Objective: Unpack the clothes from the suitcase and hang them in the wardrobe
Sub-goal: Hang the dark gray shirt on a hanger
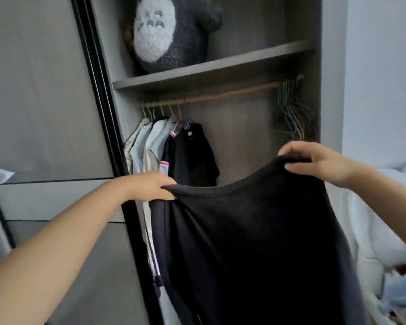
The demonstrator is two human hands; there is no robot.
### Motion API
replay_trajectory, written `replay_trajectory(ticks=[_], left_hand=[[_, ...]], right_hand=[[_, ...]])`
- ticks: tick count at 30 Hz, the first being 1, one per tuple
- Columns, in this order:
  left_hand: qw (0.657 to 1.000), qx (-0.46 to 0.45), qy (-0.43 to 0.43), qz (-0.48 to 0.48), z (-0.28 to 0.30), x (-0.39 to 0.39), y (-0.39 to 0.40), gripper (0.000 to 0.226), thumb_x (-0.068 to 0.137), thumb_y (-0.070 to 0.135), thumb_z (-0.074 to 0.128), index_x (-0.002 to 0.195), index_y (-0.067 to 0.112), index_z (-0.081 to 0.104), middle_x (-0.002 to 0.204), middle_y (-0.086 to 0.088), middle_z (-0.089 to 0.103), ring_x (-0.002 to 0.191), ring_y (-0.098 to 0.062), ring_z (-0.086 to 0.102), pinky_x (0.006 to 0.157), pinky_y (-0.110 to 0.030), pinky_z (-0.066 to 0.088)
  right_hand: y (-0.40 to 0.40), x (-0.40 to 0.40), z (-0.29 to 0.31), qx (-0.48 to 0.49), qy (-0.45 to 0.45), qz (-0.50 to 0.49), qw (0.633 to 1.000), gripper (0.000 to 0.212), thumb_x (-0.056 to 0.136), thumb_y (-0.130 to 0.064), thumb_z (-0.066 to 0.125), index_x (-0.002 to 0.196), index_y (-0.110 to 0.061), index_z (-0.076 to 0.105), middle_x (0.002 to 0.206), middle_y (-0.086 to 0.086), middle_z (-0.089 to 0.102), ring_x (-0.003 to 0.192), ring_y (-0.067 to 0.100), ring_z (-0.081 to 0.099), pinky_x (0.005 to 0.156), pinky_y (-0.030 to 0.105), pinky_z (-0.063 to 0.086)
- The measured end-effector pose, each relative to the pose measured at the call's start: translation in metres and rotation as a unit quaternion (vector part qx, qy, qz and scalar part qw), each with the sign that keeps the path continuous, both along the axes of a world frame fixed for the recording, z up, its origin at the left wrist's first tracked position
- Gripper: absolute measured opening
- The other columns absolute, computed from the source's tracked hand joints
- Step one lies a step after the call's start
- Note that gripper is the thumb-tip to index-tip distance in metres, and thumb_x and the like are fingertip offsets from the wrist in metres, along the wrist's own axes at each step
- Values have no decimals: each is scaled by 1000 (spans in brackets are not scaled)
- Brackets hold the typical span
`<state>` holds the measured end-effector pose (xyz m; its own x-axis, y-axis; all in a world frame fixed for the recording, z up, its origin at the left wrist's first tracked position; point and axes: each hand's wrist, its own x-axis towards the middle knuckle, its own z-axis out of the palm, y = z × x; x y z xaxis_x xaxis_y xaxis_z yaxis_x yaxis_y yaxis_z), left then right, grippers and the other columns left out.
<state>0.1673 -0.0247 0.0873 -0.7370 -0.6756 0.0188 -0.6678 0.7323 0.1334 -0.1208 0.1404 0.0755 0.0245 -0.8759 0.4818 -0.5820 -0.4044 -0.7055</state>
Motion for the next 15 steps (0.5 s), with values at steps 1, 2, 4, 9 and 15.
replay_trajectory(ticks=[1,2,4,9,15], left_hand=[[1000,9,6,-6,5,-10,-4,27,93,19,51,66,24,49,66,10,45,61,-1,41,56,-12,34],[1000,22,16,-9,11,-20,-10,21,92,16,51,71,19,52,67,9,45,63,-3,42,57,-11,34],[996,60,58,-12,22,-45,-22,17,88,16,56,72,12,53,66,5,43,62,-10,40,56,-15,30],[948,18,317,-10,42,-100,-56,19,50,26,51,52,11,39,43,9,32,43,-7,29,50,-25,21],[949,-215,227,34,50,-130,-115,40,83,20,58,50,15,36,51,0,38,54,-16,38,52,-30,26]], right_hand=[[-2,-15,0,49,67,-2,997,21,85,7,55,77,-13,58,63,-17,63,61,-5,55,61,7,43],[-5,-25,3,101,148,-16,984,23,84,6,57,75,-15,60,63,-19,62,60,-5,55,61,7,43],[-16,-46,11,174,318,-63,930,24,79,-5,59,64,-24,55,59,-17,58,60,-4,53,60,12,41],[-57,-92,23,-88,352,-251,898,13,69,-27,38,58,-19,35,62,-3,40,67,26,49,62,31,35],[-131,-91,8,-50,377,-386,841,7,83,-16,45,83,-9,45,99,9,57,95,32,57,64,29,34]])
